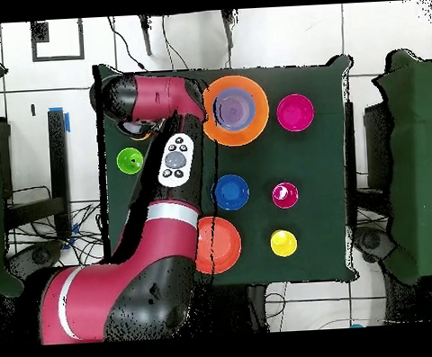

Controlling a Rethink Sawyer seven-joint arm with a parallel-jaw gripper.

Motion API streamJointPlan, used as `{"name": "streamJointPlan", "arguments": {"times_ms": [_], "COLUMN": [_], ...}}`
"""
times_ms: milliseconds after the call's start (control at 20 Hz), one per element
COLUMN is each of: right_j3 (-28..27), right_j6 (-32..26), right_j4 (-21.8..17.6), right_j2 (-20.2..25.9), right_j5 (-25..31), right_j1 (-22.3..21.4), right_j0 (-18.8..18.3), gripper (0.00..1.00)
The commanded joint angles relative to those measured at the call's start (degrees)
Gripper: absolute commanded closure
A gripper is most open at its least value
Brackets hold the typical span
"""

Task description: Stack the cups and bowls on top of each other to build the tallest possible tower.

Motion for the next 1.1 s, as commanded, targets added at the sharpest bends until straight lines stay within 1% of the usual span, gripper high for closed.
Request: {"name": "streamJointPlan", "arguments": {"times_ms": [50, 250, 400, 550, 750, 900, 1000, 1100], "right_j3": [-3.9, -3.4, -4.0, -3.5, 0.6, 0.3, -0.4, -1.0], "right_j6": [7.6, 8.7, 9.0, 8.7, 8.3, 6.4, 5.1, 4.2], "right_j4": [-2.4, -1.5, -1.1, -0.7, -0.5, -1.0, -1.3, -1.8], "right_j2": [2.5, 2.4, 2.1, 2.5, 2.9, 1.8, 1.6, 1.4], "right_j5": [0.4, 1.4, 3.5, 3.2, 2.2, 6.5, 7.9, 8.0], "right_j1": [5.2, 4.5, 4.1, 3.7, 1.0, -1.5, -1.9, -2.0], "right_j0": [1.6, 2.4, 2.4, 2.4, 3.0, 2.2, 1.4, 1.0], "gripper": [0.0, 0.0, 0.0, 0.0, 0.0, 0.0, 0.0, 0.0]}}
